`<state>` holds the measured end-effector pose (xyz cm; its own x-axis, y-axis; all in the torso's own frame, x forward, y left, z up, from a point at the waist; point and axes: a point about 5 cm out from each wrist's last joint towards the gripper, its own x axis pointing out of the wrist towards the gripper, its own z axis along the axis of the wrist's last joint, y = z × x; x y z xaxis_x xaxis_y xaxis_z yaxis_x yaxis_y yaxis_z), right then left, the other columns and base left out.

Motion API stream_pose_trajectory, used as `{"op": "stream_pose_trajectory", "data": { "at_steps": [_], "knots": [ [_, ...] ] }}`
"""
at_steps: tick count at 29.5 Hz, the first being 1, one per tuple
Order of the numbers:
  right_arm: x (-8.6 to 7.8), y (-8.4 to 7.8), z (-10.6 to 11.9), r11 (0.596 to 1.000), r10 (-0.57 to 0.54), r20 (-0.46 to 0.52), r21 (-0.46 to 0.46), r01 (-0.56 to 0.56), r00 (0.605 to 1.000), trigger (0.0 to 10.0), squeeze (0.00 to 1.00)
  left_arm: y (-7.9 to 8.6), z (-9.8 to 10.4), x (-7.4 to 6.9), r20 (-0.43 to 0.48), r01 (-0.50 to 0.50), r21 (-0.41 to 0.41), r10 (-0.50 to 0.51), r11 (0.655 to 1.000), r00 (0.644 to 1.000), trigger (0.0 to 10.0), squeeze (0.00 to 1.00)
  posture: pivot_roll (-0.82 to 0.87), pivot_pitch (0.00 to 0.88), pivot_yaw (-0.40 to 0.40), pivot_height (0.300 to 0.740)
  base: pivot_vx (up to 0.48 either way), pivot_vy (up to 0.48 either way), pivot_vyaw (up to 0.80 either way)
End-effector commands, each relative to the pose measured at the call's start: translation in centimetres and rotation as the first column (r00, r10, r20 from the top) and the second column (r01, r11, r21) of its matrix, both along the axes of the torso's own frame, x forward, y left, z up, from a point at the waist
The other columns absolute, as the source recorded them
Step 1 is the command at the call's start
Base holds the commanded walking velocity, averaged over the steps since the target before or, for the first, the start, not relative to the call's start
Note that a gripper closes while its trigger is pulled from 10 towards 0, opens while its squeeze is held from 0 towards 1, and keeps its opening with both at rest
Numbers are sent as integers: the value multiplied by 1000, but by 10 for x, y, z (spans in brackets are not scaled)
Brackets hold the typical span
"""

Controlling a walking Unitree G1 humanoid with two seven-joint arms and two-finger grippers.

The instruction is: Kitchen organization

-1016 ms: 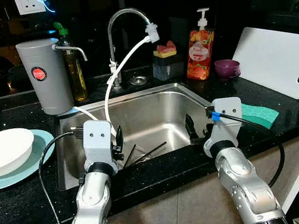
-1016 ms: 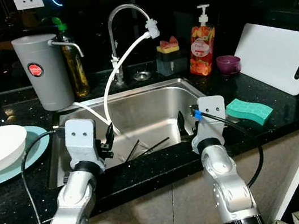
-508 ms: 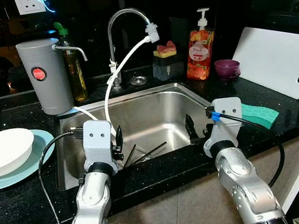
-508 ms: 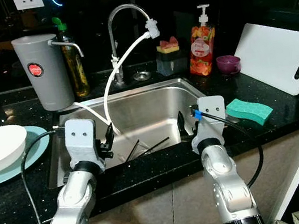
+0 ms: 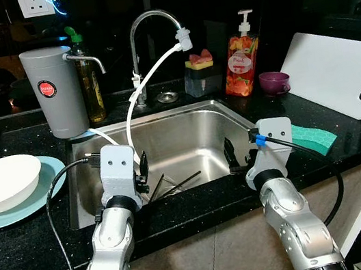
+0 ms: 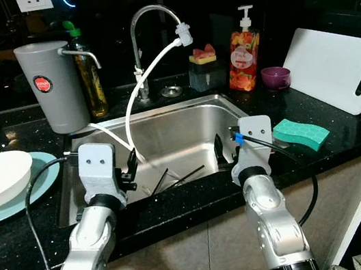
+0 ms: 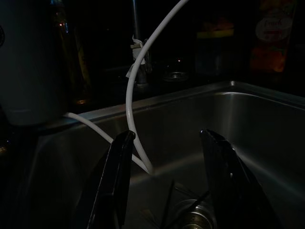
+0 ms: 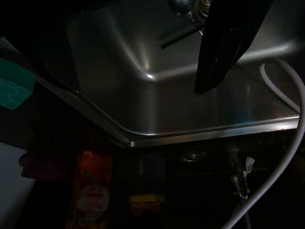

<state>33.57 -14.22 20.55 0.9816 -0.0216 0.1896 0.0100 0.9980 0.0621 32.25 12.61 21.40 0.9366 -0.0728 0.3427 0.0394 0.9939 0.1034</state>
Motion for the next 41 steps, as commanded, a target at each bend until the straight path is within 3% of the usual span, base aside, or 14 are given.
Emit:
{"op": "stream_pose_trajectory", "data": {
  "at_steps": [1, 14, 24, 29, 34, 35, 36, 37, 38, 41],
  "knots": [
    [0, 0, 0, 1000, -2, -3, -4, 2, 1000, 10000, 0, 0, -1, 1, -6, -4, 3, 4, 1000, 1000, 10000, 0, 51, 47, -75, 740, 0, 0, 0],
    [1, -4, 2, 1000, -15, 4, -7, 15, 1000, 10000, 0, 0, -10, 6, -61, -24, 20, 25, 1000, 998, 10000, 0, 29, 0, -60, 740, 0, 0, 0],
    [0, -4, 5, 1000, -22, 21, 0, 22, 1000, 10000, 0, 20, -5, 12, -82, -70, 86, 77, 994, 994, 10000, 0, 25, 0, -28, 740, 0, 0, 0],
    [0, -5, 15, 1000, -6, 51, 0, 6, 999, 10000, 0, 50, 5, 14, -87, -131, 173, 148, 976, 985, 10000, 0, 31, 0, -24, 740, 0, 0, 0],
    [-2, 2, 17, 999, 33, 61, -30, -31, 998, 10000, 0, 65, 6, 15, -97, -158, 234, 185, 959, 978, 10000, 0, 29, 0, -35, 740, 0, 0, 0],
    [-4, 6, 18, 996, 58, 65, -69, -53, 996, 10000, 0, 77, 12, 16, -67, -168, 350, 204, 921, 977, 10000, 0, 29, 0, -43, 740, 0, 0, 0],
    [-4, 6, 18, 996, 58, 65, -69, -53, 996, 10000, 0, 77, 12, 16, -67, -168, 350, 204, 921, 977, 10000, 0, 29, 0, -43, 740, 0, 0, 0],
    [-5, 8, 17, 994, 77, 63, -84, -72, 995, 10000, 0, 92, 19, 15, -60, -166, 453, 216, 876, 975, 10000, 0, 37, 0, -54, 740, 0, 0, 0],
    [-5, 9, 17, 993, 83, 61, -84, -78, 995, 10000, 0, 101, 24, 14, -63, -155, 496, 213, 854, 975, 10000, 0, 46, 0, -60, 740, 0, 0, 0],
    [-4, 9, 18, 994, 82, 61, -81, -77, 995, 10000, 0, 112, 33, 10, -92, -121, 521, 196, 845, 976, 10000, 0, 59, 0, -59, 740, 0, 0, 0]
  ]
}}
